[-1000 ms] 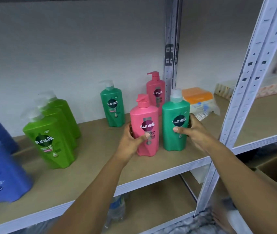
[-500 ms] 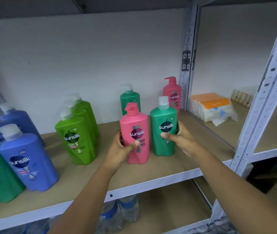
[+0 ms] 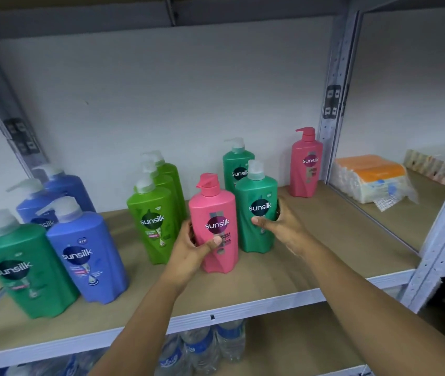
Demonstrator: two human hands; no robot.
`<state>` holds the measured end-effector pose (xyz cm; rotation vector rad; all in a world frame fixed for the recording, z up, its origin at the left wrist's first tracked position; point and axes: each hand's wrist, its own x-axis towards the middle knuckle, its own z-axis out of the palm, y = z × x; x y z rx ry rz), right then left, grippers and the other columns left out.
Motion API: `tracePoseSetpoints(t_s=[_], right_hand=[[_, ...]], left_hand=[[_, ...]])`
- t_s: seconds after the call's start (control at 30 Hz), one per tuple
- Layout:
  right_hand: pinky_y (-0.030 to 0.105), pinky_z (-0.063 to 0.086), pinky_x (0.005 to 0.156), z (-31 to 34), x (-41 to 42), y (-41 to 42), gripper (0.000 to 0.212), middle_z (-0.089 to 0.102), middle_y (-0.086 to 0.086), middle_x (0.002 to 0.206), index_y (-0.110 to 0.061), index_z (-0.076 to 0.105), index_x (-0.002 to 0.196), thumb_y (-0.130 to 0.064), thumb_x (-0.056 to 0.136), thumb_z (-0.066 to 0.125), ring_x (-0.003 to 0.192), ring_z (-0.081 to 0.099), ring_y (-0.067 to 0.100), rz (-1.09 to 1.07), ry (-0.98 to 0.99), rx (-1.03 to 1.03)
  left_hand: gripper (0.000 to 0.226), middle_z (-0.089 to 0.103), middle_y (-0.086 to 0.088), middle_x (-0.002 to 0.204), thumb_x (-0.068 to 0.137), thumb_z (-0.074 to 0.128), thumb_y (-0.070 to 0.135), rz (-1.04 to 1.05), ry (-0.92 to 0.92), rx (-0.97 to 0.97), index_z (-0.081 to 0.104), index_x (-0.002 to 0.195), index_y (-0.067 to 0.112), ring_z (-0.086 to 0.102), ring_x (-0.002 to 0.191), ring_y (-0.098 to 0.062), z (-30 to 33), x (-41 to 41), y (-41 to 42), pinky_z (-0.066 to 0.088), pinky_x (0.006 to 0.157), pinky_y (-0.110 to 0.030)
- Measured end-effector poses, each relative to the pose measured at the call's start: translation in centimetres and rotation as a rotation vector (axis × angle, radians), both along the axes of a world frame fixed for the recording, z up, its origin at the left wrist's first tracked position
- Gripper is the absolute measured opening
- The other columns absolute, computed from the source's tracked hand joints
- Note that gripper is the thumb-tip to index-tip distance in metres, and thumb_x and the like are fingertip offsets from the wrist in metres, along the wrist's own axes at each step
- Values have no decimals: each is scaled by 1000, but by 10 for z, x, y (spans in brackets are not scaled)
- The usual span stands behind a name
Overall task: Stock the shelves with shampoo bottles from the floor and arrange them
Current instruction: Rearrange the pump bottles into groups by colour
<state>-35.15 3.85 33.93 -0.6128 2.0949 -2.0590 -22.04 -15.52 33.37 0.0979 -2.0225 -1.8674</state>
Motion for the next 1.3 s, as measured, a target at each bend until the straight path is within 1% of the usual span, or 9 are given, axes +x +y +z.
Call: tracePoseSetpoints(t_s=[0.13,0.27,0.4,0.57,0.67,0.83,0.93,1.0,1.3], right_hand=[[30,57,72,2,6,-2,68,65,3,115,-17,45,129,-24,72,81,102,65,20,-15,19,37],[2,42,74,12,34,4,50,57,-18,109,-23,45,121,-21,81,74,97,54,-9,-100,90,82],[23,38,98,-11,68,8,47,51,-8,118,-18,51,126,-22,84,71,113,49,9,-334,292,167],[18,38,98,-13,103,-6,51,51,-5,132,-15,46,137,-11,89,63,122,49,9,-42,157,153],[23,42,101,-5,116,-8,56,55,-3,130,-16,42,140,-5,89,62,119,53,9,87,106,129],[21,47,93,0,132,1,55,59,-2,123,-23,44,137,-12,88,65,111,58,9,72,99,135],[10,47,80,2,135,13,49,61,-8,115,-26,46,131,-9,89,64,102,58,-2,36,94,109],[12,47,81,5,134,25,46,62,-13,110,-28,47,128,-8,89,63,100,59,-3,13,91,110],[16,47,81,10,91,101,44,62,-11,111,-31,49,121,-4,89,63,106,59,7,-86,85,103]], left_hand=[[64,64,7,115,61,81,35,-10,-5,10,48,115,31,62,101,2,-1,1,0,50,77,-13],[75,63,7,117,56,82,42,9,-18,35,47,121,30,61,105,-3,0,2,2,49,80,-16],[74,64,9,114,55,82,42,21,-37,26,47,119,28,60,104,-2,4,9,0,49,77,-14],[53,65,1,114,74,79,15,5,-6,28,50,118,21,63,101,-6,5,28,9,51,76,-15],[56,67,2,113,72,81,21,-2,-5,2,52,121,20,64,101,-7,4,44,16,51,78,-19],[72,67,8,115,64,80,45,-36,-40,-60,52,127,24,63,104,-4,4,61,28,51,81,-19],[50,64,8,117,80,74,27,-100,-51,-96,52,125,22,60,103,1,6,62,40,49,76,-11],[43,62,5,116,86,67,15,-132,-51,-105,50,125,18,58,102,3,8,59,50,48,74,-8],[44,62,7,118,87,67,20,-214,-12,-152,51,128,19,58,105,1,6,-4,122,49,80,-10]])
